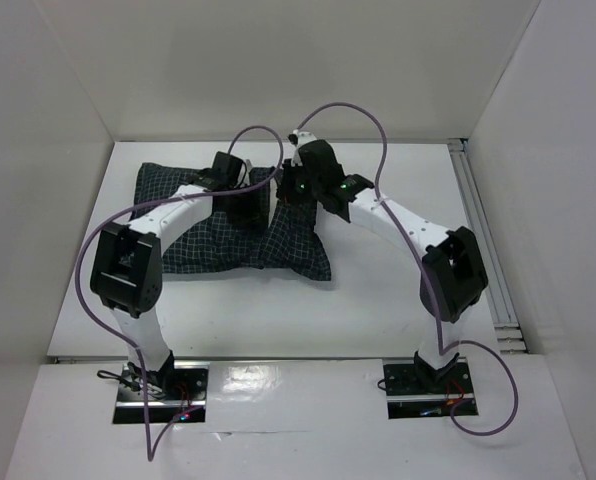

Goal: Put the pillow into the pillowcase

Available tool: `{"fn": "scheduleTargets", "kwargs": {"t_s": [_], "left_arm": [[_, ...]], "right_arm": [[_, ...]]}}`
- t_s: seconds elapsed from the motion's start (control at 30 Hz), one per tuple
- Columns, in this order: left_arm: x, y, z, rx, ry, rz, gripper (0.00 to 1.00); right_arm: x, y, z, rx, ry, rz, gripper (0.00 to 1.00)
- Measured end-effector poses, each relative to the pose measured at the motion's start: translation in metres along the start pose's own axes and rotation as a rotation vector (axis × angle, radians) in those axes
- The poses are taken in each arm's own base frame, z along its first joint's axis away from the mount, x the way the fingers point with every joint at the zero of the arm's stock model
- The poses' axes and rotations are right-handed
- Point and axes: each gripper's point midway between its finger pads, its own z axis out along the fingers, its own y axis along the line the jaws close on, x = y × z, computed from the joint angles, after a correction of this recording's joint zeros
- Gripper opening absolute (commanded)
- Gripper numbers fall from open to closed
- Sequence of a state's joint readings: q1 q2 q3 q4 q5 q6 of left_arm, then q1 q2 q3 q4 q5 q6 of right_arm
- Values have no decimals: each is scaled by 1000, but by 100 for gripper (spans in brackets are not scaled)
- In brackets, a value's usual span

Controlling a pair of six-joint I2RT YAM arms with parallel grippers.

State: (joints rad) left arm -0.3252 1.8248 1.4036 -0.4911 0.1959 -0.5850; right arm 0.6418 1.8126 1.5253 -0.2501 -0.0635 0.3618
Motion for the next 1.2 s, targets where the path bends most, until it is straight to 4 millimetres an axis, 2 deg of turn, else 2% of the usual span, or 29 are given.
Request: {"fn": "scheduleTargets", "kwargs": {"t_s": [0.07, 0.13, 0.17, 0.2, 0.23, 0.27, 0.3, 0.37, 0.43, 0.53, 0.63, 0.67, 0.7, 0.73, 0.83, 0.9, 0.97, 1.03, 1.1, 1.2], "left_arm": [[2, 0, 2, 3, 9, -5, 42], [3, 0, 3, 4, 15, -15, 43], [3, 0, 3, 5, 16, -23, 43], [3, 0, 3, 9, 18, -28, 45], [3, 1, 3, 10, 17, -32, 45], [2, 1, 3, 14, 17, -35, 52], [2, 0, 4, 24, 16, -37, 57], [-1, -3, 3, 45, 11, -37, 58], [-2, -4, 2, 62, 14, -38, 58], [-1, -7, 1, 83, 23, -40, 62], [1, -10, 1, 87, 26, -31, 62], [1, -11, 2, 85, 28, -27, 44], [1, -12, 3, 79, 30, -26, 18], [0, -14, 6, 73, 32, -24, 0], [-3, -13, 13, 48, 42, -5, 0], [-3, -11, 10, 37, 44, -7, 0], [-8, -12, -4, 38, 23, -16, 0], [-19, -13, -31, 51, -31, -26, 0], [-36, -15, -72, 76, -127, -34, 0], [-68, -16, -148, 116, -336, -37, 0]], "right_arm": [[-7, 16, -7, -80, -14, 8, 0], [-5, 26, -6, -154, -17, 29, 1], [-2, 27, -5, -179, -14, 41, 7], [4, 25, -2, -190, -2, 60, 21], [8, 23, 2, -193, 13, 78, 25], [12, 20, 7, -194, 22, 90, 30], [15, 17, 12, -192, 31, 97, 39], [24, 13, 18, -179, 52, 113, 55], [33, 7, 18, -155, 63, 120, 63], [41, -7, 9, -90, 62, 124, 63], [35, -19, -10, -16, 19, 113, 63], [33, -23, -21, 9, 2, 111, 63], [29, -28, -32, 30, -18, 111, 63], [23, -31, -44, 44, -46, 112, 63], [9, -50, -72, 89, -116, 132, 65], [6, -67, -80, 122, -130, 151, 71], [14, -83, -77, 142, -102, 168, 76], [36, -89, -64, 123, -27, 182, 76], [74, -90, -52, 92, 74, 199, 77], [145, -96, -47, 67, 250, 251, 77]]}}
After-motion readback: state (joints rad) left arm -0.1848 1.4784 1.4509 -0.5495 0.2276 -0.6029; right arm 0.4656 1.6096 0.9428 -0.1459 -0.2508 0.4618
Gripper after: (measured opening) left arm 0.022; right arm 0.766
